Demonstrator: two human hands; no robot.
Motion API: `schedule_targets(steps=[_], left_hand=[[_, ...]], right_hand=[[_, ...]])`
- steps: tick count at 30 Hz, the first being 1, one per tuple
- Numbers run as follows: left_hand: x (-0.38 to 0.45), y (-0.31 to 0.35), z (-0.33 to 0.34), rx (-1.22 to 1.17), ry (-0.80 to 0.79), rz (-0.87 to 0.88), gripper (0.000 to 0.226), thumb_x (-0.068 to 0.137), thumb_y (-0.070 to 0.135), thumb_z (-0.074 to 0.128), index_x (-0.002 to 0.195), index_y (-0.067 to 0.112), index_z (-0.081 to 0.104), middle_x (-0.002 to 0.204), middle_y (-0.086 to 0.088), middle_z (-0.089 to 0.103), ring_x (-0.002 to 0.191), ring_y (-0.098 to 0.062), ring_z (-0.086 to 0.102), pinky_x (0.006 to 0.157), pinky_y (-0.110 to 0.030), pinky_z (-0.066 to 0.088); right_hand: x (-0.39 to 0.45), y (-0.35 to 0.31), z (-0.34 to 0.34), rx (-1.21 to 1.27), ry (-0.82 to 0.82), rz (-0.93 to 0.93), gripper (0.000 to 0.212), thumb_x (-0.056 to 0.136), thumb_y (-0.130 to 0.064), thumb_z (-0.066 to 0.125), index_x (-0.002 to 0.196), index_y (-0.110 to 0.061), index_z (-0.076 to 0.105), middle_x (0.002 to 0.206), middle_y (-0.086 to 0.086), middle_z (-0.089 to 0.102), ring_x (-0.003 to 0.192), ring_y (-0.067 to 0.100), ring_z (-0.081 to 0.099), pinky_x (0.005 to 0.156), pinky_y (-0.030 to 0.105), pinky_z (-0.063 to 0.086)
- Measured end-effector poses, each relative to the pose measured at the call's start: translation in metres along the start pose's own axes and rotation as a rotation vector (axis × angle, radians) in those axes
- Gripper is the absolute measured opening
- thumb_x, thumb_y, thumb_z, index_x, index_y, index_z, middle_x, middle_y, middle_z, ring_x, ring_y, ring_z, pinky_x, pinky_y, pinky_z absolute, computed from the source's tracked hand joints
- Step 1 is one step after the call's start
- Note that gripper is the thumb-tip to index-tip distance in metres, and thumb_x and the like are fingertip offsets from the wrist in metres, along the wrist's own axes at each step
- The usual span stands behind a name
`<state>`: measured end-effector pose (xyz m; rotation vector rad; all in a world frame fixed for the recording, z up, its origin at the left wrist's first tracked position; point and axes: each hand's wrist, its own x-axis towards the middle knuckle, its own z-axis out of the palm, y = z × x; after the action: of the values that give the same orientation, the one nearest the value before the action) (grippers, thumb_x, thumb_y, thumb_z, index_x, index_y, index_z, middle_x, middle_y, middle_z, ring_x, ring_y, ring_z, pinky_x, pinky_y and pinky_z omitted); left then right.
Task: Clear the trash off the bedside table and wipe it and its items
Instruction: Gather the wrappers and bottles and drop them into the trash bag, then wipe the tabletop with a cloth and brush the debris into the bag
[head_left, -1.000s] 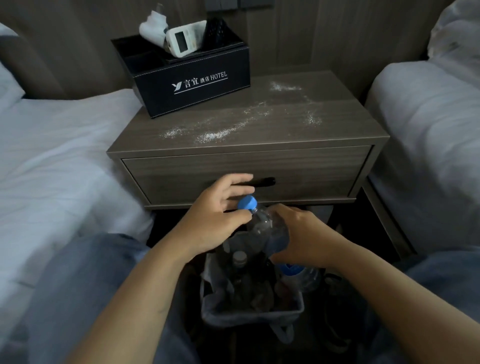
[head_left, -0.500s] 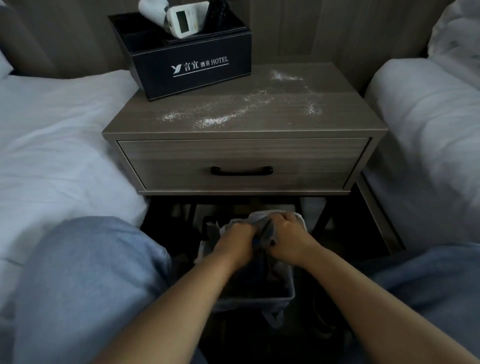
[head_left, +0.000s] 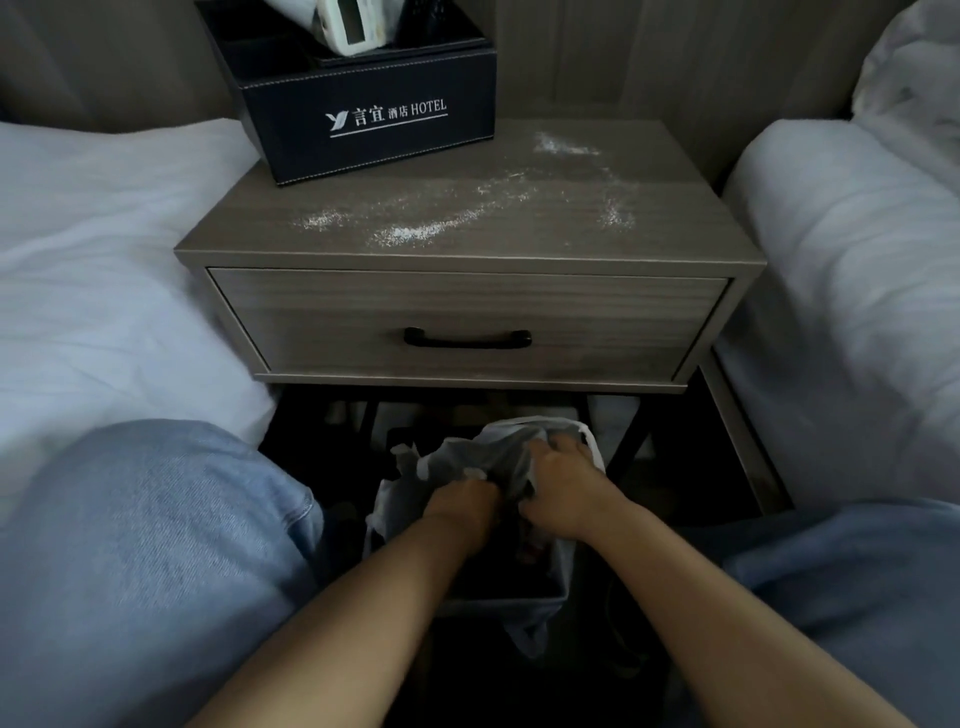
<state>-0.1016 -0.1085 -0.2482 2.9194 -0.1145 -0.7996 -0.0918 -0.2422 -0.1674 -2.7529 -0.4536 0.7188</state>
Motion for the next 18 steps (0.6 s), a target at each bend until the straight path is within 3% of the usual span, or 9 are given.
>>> schedule_targets(steps=[4, 7, 9, 11, 14, 18], left_hand=[[-0.025, -0.013, -0.064, -0.007, 0.162, -0.114, 0.029, 0.089, 0.021, 0.059, 0.118, 0.018, 0.064, 0.122, -0.010, 0.062, 0.109, -0.030, 0.062, 0.082, -0.038, 0.050], [-0.058, -0.025, -0.123, -0.189, 0.388, -0.081, 0.018, 0.090, 0.021, 0.061, 0.104, 0.026, 0.070, 0.102, -0.001, 0.068, 0.087, -0.023, 0.066, 0.071, -0.036, 0.053], [-0.083, -0.036, -0.153, -0.358, 0.551, -0.035, 0.013, 0.090, 0.023, 0.063, 0.093, 0.031, 0.072, 0.092, 0.008, 0.070, 0.082, -0.014, 0.067, 0.073, -0.035, 0.057], [-0.104, -0.046, -0.179, -0.499, 0.695, -0.005, 0.016, 0.087, 0.023, 0.066, 0.078, 0.035, 0.069, 0.078, 0.016, 0.068, 0.075, -0.006, 0.067, 0.072, -0.033, 0.058], [-0.119, -0.057, -0.218, -0.609, 0.770, 0.042, 0.019, 0.087, 0.021, 0.066, 0.074, 0.034, 0.063, 0.073, 0.015, 0.068, 0.071, -0.003, 0.066, 0.070, -0.031, 0.057], [-0.118, -0.067, -0.277, -0.641, 0.862, 0.117, 0.014, 0.090, 0.028, 0.063, 0.077, 0.033, 0.063, 0.072, 0.013, 0.069, 0.063, -0.002, 0.065, 0.056, -0.022, 0.054]], right_hand=[[-0.003, -0.012, -0.018, 0.072, 0.145, -0.057, 0.061, 0.086, -0.016, 0.056, 0.143, -0.014, 0.036, 0.145, 0.011, 0.037, 0.131, 0.032, 0.040, 0.104, 0.037, 0.042], [-0.010, -0.022, -0.034, 0.129, 0.276, -0.123, 0.059, 0.085, -0.016, 0.055, 0.142, -0.021, 0.041, 0.137, 0.007, 0.049, 0.119, 0.027, 0.054, 0.094, 0.034, 0.049], [-0.015, -0.027, -0.046, 0.219, 0.354, -0.168, 0.052, 0.085, -0.016, 0.058, 0.136, -0.023, 0.049, 0.128, 0.003, 0.059, 0.112, 0.020, 0.059, 0.086, 0.022, 0.048], [-0.019, -0.034, -0.065, 0.368, 0.390, -0.195, 0.043, 0.085, -0.014, 0.064, 0.127, -0.024, 0.058, 0.116, -0.002, 0.067, 0.096, 0.003, 0.064, 0.075, 0.005, 0.043], [-0.020, -0.050, -0.110, 0.459, 0.440, -0.228, 0.030, 0.084, -0.019, 0.069, 0.113, -0.024, 0.066, 0.100, -0.010, 0.069, 0.074, -0.020, 0.058, 0.064, -0.005, 0.039], [-0.012, -0.080, -0.193, 0.361, 0.540, -0.264, 0.017, 0.086, -0.019, 0.065, 0.101, -0.025, 0.069, 0.089, -0.015, 0.066, 0.077, -0.007, 0.061, 0.061, -0.001, 0.041]])
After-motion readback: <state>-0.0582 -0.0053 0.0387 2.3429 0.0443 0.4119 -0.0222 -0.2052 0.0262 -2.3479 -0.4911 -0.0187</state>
